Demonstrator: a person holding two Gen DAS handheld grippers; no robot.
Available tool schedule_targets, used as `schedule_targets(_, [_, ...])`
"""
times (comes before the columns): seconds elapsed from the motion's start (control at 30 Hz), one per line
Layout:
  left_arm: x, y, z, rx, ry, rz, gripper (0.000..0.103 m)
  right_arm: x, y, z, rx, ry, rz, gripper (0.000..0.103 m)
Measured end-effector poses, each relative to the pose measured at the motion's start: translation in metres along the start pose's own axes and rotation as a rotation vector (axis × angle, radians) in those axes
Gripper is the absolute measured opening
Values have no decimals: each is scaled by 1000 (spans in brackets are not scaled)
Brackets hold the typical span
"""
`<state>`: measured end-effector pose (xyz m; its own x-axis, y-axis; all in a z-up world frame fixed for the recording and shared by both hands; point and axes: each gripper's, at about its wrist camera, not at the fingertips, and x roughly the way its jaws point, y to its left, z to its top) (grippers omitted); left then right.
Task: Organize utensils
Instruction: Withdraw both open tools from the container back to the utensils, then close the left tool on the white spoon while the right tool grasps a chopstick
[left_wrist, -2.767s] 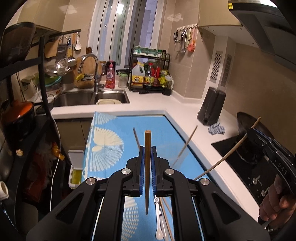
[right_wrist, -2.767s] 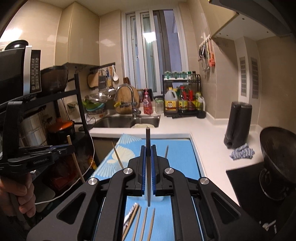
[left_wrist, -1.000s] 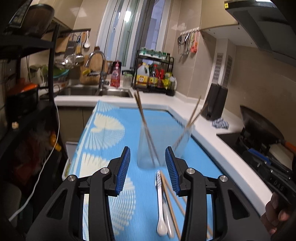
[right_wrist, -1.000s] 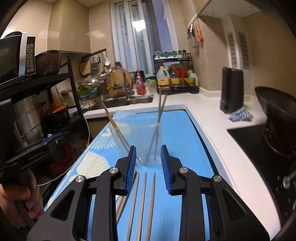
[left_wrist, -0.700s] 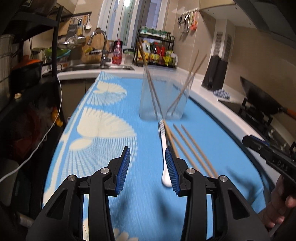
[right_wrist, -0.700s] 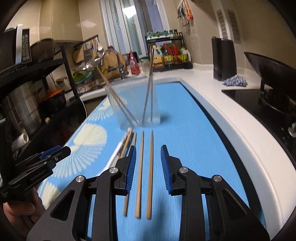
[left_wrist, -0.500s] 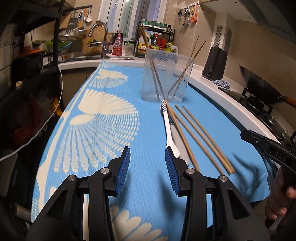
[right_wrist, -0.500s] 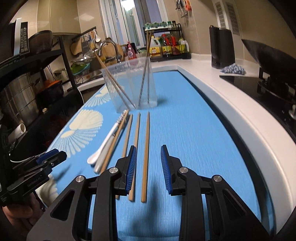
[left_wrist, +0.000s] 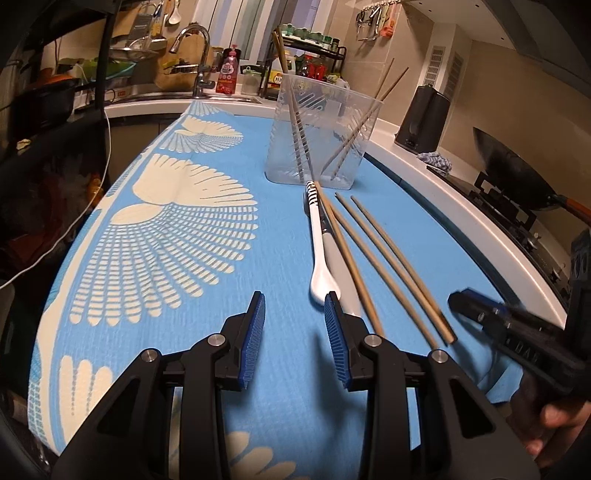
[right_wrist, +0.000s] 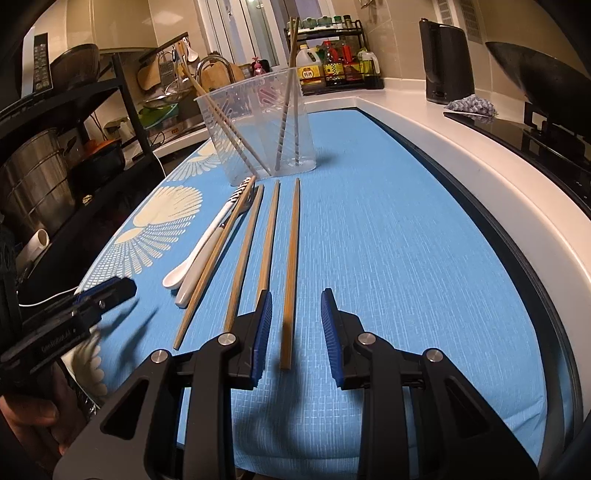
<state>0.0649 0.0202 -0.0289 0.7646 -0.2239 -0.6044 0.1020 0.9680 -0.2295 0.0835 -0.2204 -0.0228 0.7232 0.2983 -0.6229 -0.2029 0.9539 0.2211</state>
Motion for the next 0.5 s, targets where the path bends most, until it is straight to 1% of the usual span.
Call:
schedule_targets(0.17, [19, 0, 10, -64, 43, -17, 33, 9, 2, -5, -22, 31, -10, 27])
schedule_targets(0.3, [33, -4, 14, -91, 70, -18, 33, 11, 3, -8, -41, 30, -20, 25])
schedule_targets(0.37, [38, -8, 16, -93, 78, -12, 33, 11, 3, -8, -47, 27, -24, 23])
schedule_targets(0.4, [41, -10, 17, -96, 84, -12, 33, 11, 2, -9, -51, 25, -29, 20])
schedule_targets(0.43, [44, -12, 17, -100, 93, -11, 29, 11, 3, -9, -58, 23, -36, 17])
schedule_targets(0.5, [49, -14, 17, -101, 109, 2, 27, 12, 2, -9, -67, 23, -43, 14])
